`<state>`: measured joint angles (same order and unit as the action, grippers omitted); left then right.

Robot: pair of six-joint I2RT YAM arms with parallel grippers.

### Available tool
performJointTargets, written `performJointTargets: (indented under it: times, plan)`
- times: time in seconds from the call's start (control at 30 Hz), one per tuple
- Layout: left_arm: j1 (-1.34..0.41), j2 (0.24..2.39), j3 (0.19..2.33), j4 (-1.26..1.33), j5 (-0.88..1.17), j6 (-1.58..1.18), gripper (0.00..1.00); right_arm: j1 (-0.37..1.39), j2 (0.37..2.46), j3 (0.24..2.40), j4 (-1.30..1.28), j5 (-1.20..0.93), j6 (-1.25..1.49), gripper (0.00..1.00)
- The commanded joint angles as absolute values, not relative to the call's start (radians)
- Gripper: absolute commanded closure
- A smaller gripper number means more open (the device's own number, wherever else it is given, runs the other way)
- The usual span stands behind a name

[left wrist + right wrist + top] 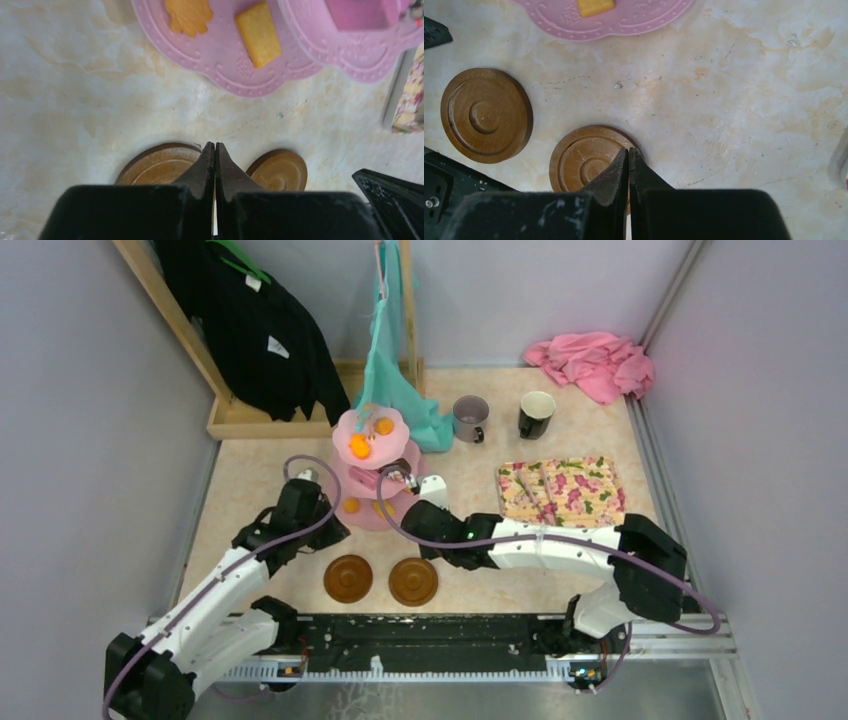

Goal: Serve the afternoon tea
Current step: Move the coaster to the center of the board.

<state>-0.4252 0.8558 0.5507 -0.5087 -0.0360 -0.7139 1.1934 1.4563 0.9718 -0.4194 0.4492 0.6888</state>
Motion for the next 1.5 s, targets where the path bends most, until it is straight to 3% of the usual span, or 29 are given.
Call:
performJointTargets:
  times: [0.0,0.3,0.67,1.47]
  plan:
    - [-0.532,0.874,0.533,-0.563,-0.102,-0.764,1.00,1.212,1.470,0.953,-0.356,0.399,0.682,1.00]
    - [-0.749,0.820,0.471,-0.631,-0.180,-0.953,1.00,1.242,1.514,0.928,-0.324,0.344,0.702,1.00]
    - [-1.008,0.902,0.556,-0.903,-0.373,-1.198,1.00,1.249,1.530,0.907,-0.293,0.314,0.718,1.00]
    - [-1.040,0.925,0.452,-0.823,-0.492,-1.349,1.00,1.288,1.608,0.901,-0.248,0.210,0.741,1.00]
